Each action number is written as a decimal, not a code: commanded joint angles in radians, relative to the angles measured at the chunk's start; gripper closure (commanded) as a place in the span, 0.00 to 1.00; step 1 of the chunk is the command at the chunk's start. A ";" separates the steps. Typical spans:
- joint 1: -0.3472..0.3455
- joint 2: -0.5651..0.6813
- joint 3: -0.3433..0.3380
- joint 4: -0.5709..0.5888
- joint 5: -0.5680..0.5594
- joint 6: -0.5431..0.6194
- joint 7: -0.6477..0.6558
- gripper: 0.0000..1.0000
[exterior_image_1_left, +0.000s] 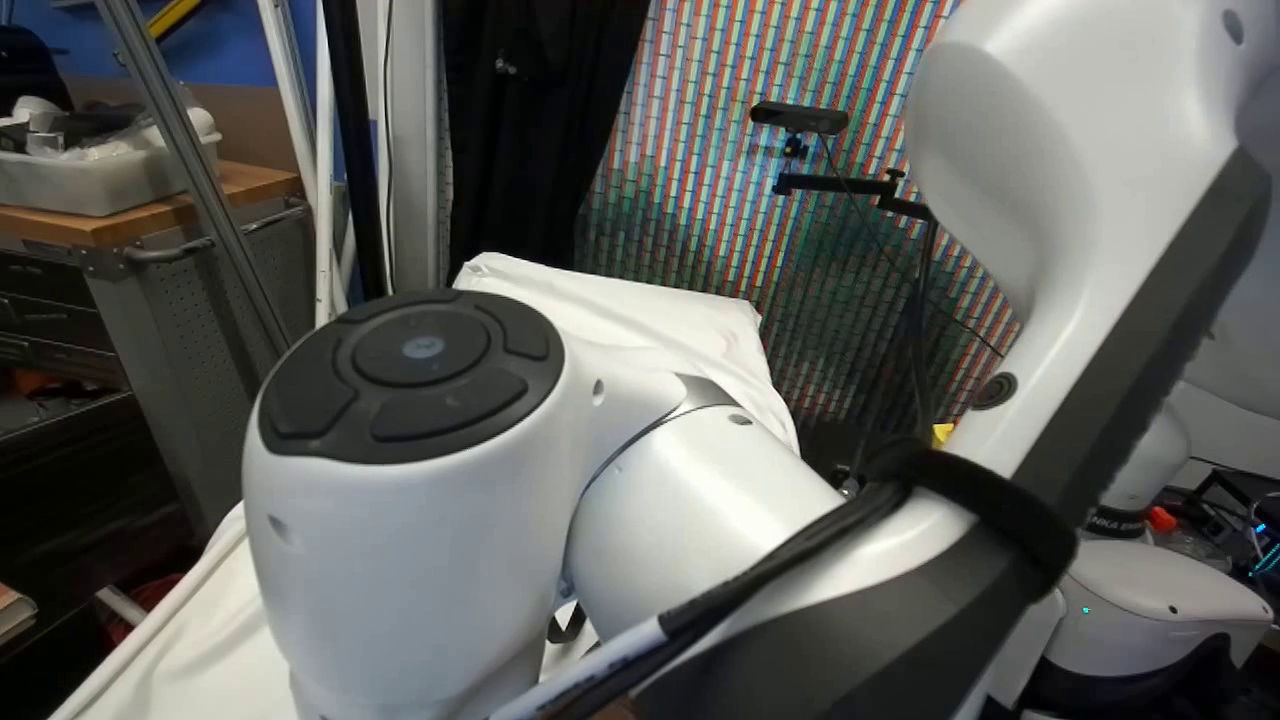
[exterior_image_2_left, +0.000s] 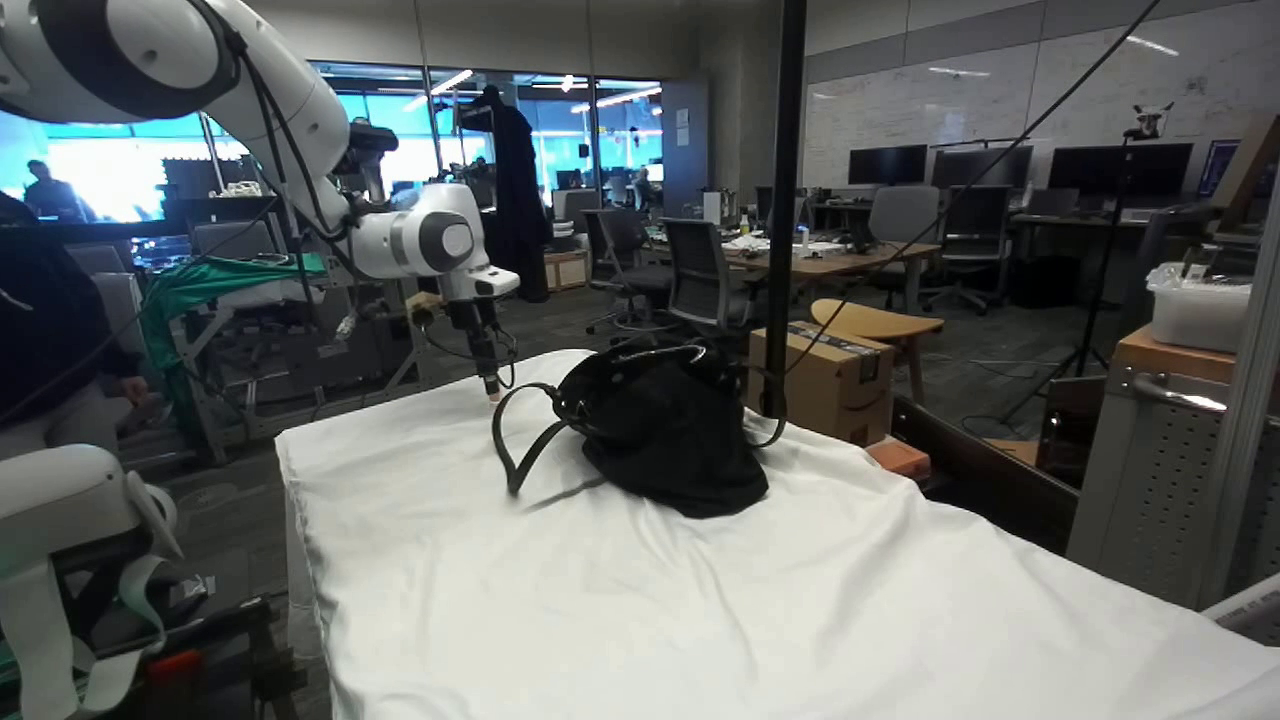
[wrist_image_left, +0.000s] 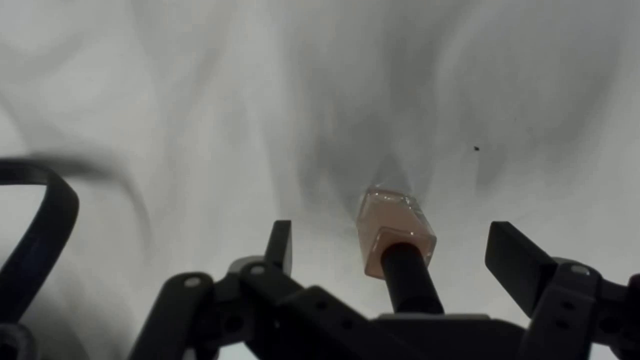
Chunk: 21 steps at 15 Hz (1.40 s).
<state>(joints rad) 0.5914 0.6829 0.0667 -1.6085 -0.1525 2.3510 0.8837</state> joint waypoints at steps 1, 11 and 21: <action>-0.021 0.009 0.017 0.003 0.001 0.021 -0.067 0.00; -0.017 0.046 0.024 0.052 0.005 0.005 -0.187 0.00; -0.013 0.084 0.023 0.125 0.013 -0.027 -0.258 0.00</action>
<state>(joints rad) 0.5870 0.7360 0.0805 -1.5346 -0.1522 2.3435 0.6666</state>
